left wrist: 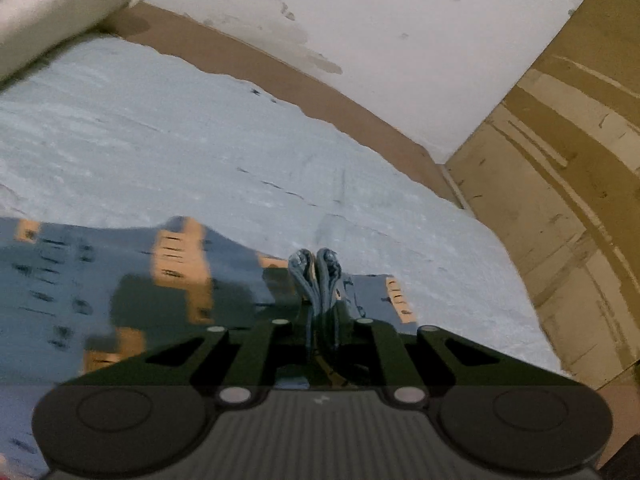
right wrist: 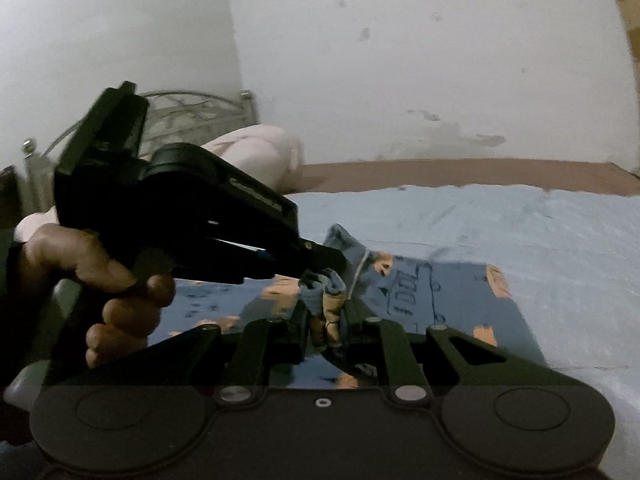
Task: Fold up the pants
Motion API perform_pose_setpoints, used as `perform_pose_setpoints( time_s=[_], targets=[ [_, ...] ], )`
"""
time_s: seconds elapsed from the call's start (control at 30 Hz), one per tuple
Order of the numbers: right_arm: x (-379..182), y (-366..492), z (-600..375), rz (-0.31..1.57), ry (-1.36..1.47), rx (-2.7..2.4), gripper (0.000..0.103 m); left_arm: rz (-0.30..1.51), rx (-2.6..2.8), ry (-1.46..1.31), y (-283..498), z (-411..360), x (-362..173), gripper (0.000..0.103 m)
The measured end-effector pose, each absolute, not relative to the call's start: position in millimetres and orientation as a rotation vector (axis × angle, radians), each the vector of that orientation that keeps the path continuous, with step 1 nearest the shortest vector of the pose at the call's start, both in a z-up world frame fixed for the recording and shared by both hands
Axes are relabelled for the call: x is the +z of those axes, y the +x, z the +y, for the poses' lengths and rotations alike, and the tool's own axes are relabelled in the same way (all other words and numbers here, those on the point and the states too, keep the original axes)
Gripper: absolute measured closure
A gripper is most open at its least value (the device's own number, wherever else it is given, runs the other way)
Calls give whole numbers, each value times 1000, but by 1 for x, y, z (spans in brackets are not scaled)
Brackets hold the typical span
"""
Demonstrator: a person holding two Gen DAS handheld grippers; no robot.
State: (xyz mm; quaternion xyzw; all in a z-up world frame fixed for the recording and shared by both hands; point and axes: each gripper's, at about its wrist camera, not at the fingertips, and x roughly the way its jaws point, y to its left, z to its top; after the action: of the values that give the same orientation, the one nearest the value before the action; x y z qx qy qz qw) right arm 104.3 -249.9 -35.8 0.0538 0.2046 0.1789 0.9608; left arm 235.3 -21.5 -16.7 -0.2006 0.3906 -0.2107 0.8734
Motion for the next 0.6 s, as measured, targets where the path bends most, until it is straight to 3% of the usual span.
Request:
perform_pose_setpoints(
  time_s=[0.37,0.47,0.53,0.57,0.6],
  targets=[
    [-53,133,-197,526,5,501,86,887,-368,-385,238,12,-48,94],
    [-57,138,-195,544,-2,506,82,892,-364,-388,235,13,-52,91],
    [-56,140,-194,545,-7,513,73,895,-346,-387,235,16,-53,86],
    [-55,140,-195,541,-12,518,68,893,-328,-385,235,17,-53,72],
    [-54,138,-196,536,-15,521,57,889,-314,-381,233,18,-51,54]
  ],
)
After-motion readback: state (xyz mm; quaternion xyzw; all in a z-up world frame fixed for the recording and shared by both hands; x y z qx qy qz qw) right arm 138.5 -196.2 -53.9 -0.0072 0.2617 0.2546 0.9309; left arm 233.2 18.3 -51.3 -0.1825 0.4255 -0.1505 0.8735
